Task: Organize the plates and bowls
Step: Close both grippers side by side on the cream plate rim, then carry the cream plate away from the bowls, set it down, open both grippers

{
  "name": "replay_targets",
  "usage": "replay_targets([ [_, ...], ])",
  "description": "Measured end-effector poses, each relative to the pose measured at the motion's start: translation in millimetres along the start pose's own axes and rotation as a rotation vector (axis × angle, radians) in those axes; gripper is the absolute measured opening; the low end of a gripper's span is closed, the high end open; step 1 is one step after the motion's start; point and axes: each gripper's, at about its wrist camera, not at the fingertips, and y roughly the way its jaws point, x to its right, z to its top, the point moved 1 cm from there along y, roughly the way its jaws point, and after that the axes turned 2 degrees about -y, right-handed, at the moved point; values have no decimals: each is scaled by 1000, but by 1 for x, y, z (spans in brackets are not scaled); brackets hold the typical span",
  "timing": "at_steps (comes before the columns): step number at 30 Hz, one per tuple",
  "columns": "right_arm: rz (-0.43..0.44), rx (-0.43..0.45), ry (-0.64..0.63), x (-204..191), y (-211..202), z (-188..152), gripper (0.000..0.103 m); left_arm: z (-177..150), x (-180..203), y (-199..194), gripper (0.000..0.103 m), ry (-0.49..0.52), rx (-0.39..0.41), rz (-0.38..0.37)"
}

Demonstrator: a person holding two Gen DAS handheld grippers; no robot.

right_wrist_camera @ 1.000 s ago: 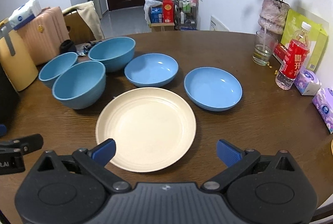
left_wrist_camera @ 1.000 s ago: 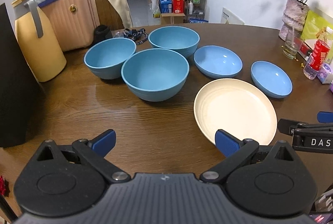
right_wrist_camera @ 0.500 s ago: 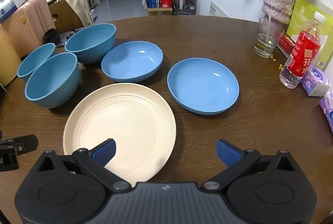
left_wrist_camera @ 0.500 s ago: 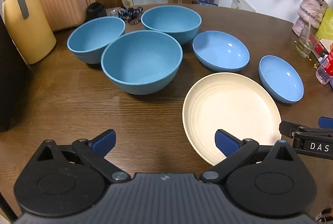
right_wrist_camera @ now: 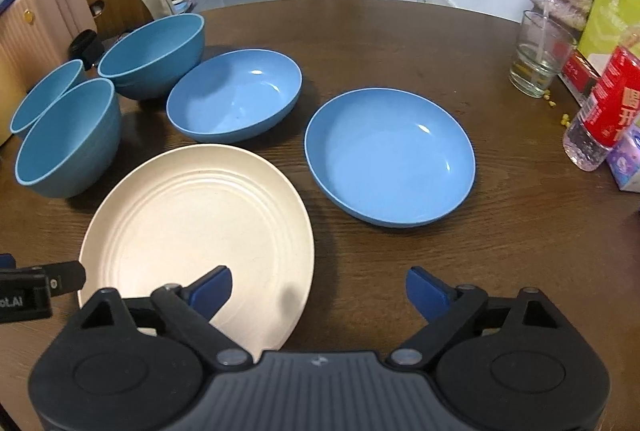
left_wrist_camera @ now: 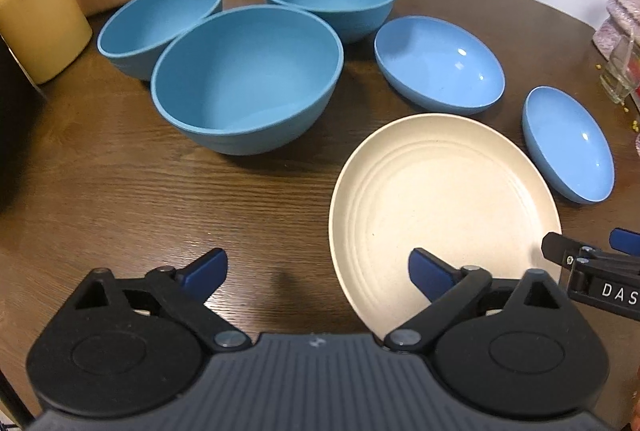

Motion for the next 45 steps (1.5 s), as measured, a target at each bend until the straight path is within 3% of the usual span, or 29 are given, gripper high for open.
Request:
replay_targets([
  [11,67,-48,-12,9,23,10,56,7,4,23,67,-65,-98,-28],
  [26,151,-92,6,14,36,15,18,9,2,34,23,-142,-142,-77],
  [32,168,-95,12,16,38,15,9,9,3,33,23,-154,-125,-70],
  [45,197,-52,-18,15,32,8,6,1,9,23,22,-142,-85,-22],
])
